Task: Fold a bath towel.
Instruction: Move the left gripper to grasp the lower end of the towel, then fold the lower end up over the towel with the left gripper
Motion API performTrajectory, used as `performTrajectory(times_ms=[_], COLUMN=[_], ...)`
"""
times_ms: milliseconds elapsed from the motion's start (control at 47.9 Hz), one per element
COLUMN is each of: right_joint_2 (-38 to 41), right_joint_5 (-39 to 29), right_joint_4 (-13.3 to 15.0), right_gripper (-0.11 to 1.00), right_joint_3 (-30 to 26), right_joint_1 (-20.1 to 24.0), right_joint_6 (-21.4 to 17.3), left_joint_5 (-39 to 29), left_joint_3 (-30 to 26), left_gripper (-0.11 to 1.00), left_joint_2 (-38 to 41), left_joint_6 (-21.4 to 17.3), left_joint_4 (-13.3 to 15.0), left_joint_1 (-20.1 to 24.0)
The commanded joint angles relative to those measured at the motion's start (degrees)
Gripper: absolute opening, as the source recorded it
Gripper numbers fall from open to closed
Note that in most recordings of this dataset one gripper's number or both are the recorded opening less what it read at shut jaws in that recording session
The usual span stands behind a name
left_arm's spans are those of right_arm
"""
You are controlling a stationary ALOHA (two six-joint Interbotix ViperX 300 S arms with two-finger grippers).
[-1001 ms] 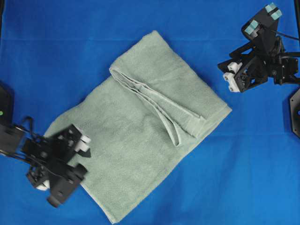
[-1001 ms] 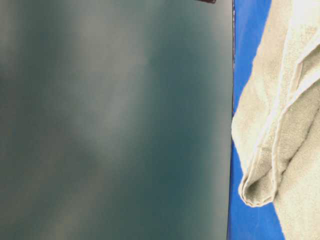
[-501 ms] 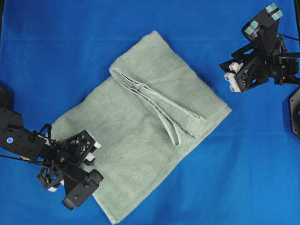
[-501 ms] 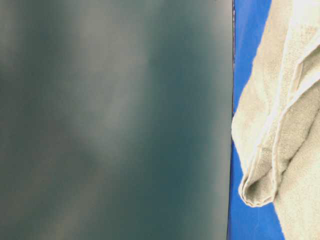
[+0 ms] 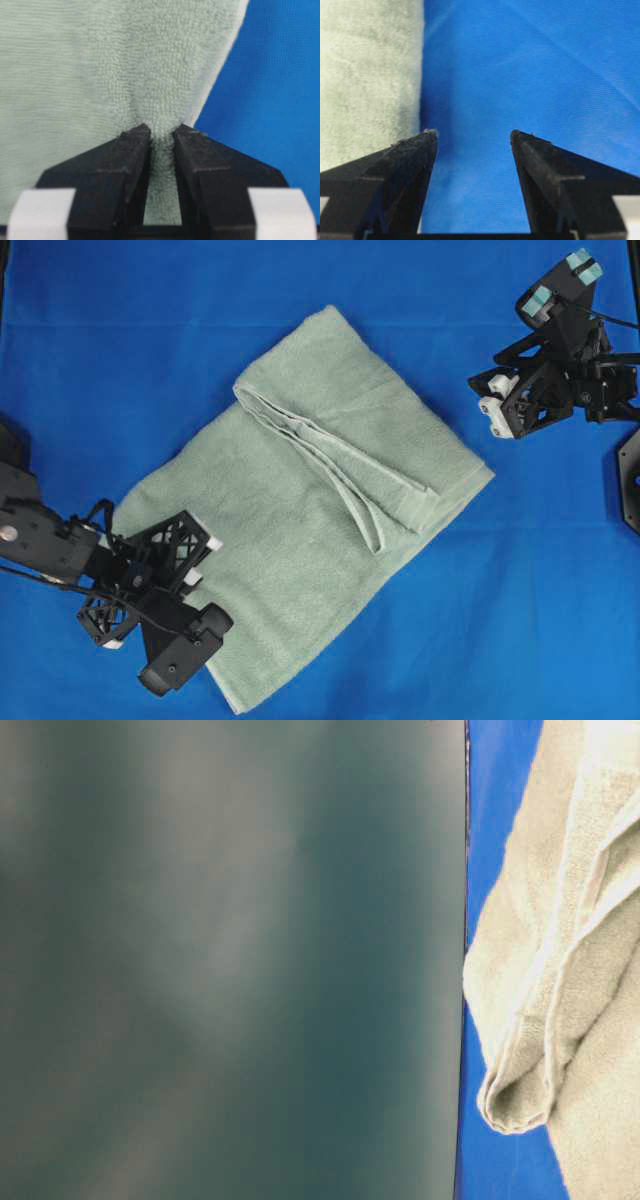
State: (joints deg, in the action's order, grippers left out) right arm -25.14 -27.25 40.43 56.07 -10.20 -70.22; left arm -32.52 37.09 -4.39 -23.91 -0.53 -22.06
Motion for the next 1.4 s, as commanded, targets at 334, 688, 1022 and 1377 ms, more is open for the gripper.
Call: performTrajectory(times_ms=[334,688,1022,1377], right_joint_2=[-0.44,-0.44,-1.76,-5.54], right_joint_5=[0.18,-0.44,-2.81,-2.99], right_joint_4=[0.26,0.26,0.26,1.23], right_gripper=[0.62,0.62,0.62,0.61], right_joint_3=[-0.44,-0.35,0.18,0.62], right_joint_1=[4.48,6.33,7.65,7.73], right_joint_6=[0.09,0.18,0.18,0.18], left_joint_5=[-9.32,0.09,3.34,4.66], left_joint_3=[-14.33,-28.30,-37.00,-38.23], left_gripper=[0.13,0.13,0.13,0.39], left_joint_2=[-1.93,13.45,23.73,24.52], left_joint_6=[-2.02,-17.14,-20.13,-20.21], left_joint_4=[-13.54,-13.62,-13.36,-13.36], left_joint_1=[13.89,26.89,30.59,31.38])
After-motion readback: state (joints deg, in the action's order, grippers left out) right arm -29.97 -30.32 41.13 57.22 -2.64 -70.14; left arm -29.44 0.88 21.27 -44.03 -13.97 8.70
